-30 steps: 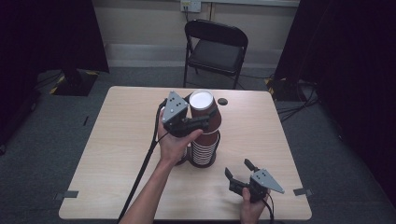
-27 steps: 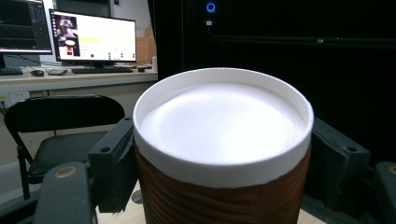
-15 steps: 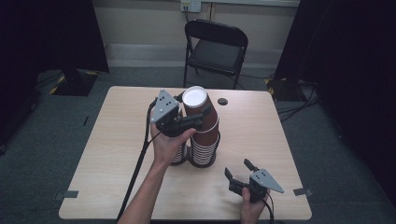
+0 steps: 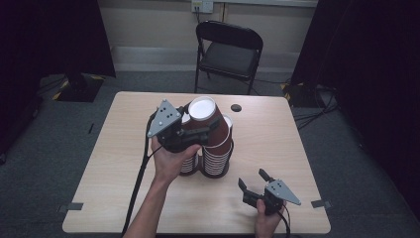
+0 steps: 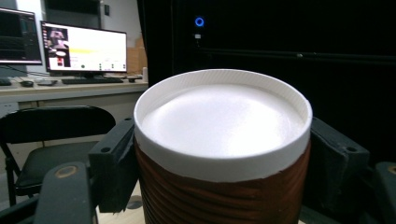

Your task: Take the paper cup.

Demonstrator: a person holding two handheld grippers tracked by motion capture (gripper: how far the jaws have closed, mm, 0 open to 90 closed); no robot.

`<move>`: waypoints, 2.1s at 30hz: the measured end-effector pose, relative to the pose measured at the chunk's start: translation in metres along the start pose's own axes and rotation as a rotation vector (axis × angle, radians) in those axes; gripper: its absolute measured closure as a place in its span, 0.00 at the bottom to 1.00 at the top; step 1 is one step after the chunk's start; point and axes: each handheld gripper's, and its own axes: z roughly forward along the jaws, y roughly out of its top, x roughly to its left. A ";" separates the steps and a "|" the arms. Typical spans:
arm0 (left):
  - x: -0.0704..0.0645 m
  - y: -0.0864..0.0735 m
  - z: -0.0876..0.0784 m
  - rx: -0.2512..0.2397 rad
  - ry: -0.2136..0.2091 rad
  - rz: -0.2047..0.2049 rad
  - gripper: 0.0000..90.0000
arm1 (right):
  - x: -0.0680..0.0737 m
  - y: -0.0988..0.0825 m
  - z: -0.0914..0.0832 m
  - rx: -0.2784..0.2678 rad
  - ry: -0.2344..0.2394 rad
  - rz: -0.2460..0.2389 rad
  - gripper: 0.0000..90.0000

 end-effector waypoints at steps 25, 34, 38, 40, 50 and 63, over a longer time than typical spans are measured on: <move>-0.007 -0.021 -0.043 0.009 -0.059 -0.028 0.25 | -0.001 0.000 0.000 0.002 0.009 0.005 0.15; -0.010 -0.044 -0.054 0.040 -0.053 -0.081 0.25 | 0.000 -0.001 0.000 -0.026 0.097 -0.009 0.15; -0.005 -0.055 -0.056 0.056 -0.054 -0.114 0.25 | 0.002 -0.001 -0.001 -0.024 0.122 -0.019 0.15; -0.004 -0.062 -0.058 0.052 -0.053 -0.137 0.25 | 0.001 -0.001 0.000 -0.025 0.173 0.019 0.15; 0.004 -0.103 -0.065 0.104 -0.028 -0.244 0.25 | 0.028 0.000 0.008 0.033 0.295 -0.028 0.21; 0.017 -0.148 -0.076 0.106 0.001 -0.415 0.25 | 0.069 -0.001 0.015 0.060 0.378 -0.096 0.32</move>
